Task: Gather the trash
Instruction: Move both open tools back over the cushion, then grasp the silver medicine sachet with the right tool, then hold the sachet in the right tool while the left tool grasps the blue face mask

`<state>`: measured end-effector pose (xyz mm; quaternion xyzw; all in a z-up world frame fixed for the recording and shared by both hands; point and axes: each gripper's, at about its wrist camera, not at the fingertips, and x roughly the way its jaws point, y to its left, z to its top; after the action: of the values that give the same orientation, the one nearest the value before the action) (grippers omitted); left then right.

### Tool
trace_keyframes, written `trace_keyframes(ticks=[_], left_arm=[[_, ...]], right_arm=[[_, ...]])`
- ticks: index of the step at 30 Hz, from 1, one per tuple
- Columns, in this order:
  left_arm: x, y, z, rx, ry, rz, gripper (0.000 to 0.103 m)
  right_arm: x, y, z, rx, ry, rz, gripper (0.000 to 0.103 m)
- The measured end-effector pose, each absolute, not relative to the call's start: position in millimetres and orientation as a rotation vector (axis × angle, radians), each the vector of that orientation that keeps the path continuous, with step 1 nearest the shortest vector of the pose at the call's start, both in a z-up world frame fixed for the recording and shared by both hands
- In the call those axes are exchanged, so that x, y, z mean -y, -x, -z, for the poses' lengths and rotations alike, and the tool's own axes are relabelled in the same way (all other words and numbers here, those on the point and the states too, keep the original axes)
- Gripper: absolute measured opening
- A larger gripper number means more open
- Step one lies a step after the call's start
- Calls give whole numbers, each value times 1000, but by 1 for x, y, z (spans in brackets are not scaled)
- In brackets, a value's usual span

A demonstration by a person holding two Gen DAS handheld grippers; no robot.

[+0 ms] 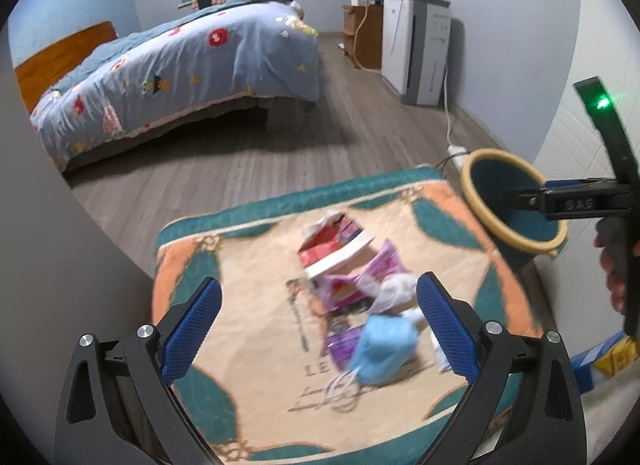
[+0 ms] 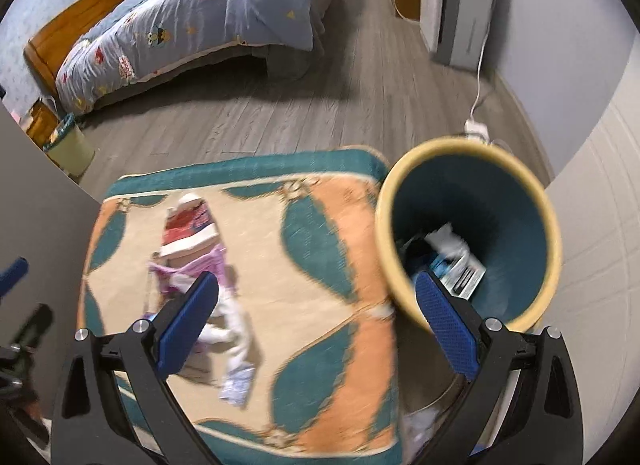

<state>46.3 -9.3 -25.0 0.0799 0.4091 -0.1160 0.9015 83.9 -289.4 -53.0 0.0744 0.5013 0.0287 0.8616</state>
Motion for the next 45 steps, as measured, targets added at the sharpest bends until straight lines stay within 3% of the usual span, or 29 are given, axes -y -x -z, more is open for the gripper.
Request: trace_keyframes(ticks=[13,20,28,36,40,45], left_arm=[[-17,-44,32,-877,-131,245,97],[-16,-47,32,-888,-132,269,97],[-13,-48,38,-908,-155,282,97],[-5,-47,46,-935,-169,305,97],[3,-48,56,-954,-171,332,97],[19,-47,78,-976,-181,367,97]], right_arm=[[227,-43,120,-1154,-111,31,95],[191,-33,164,-1278,3,-23,50],[190,-37,182,-1333,15,-40,24],[197,-45,142,-1325,50,-100,24],[217,-62,102,-1264,42,-121,24],[240,-70,90,-1170,94,-91,24]])
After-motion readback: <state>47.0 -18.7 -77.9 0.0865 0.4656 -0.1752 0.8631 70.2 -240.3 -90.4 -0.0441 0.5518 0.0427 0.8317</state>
